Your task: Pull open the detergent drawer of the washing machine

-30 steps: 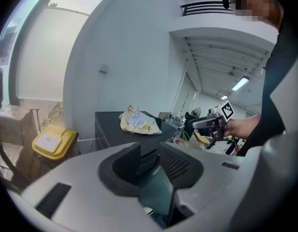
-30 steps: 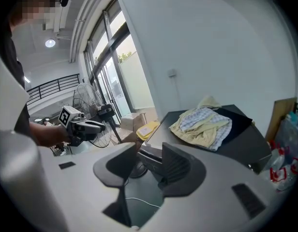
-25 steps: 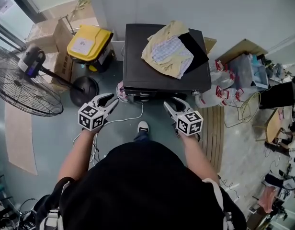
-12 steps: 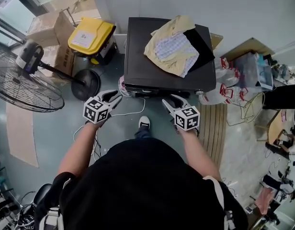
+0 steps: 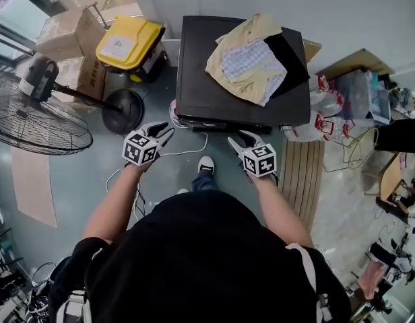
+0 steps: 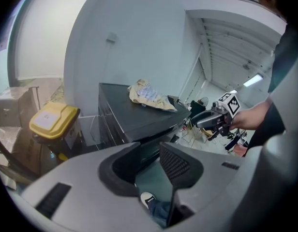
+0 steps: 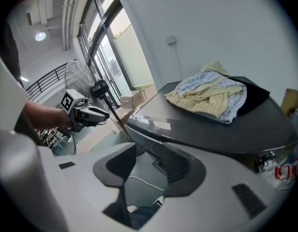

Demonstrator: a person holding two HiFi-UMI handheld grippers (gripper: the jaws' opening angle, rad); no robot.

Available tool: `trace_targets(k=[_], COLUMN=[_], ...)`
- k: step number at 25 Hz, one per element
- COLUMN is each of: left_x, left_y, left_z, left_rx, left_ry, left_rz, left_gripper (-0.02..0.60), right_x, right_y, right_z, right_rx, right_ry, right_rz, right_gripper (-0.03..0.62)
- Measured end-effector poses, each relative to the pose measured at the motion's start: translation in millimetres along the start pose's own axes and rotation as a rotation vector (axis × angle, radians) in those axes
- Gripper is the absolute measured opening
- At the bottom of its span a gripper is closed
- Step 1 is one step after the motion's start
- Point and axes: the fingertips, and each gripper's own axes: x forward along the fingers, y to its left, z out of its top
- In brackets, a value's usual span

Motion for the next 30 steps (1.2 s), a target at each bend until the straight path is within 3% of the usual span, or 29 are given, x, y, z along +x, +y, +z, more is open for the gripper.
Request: trace_targets(k=[10, 30], left_x=[31, 79], left_y=[14, 23], left_z=[-21, -39], left_rx=[0.011, 0.06], left_ry=[0.063, 0.162], left_rz=[-0.012, -0.004], left_gripper=[0.127, 0.131], right_x=[32, 79], right_y=[-15, -22], right_z=[-21, -24], right_rx=[-0.014, -0.01], right_ry=[0.073, 0.109], right_rz=[0.002, -0.001], right_gripper=[0.17, 0.172])
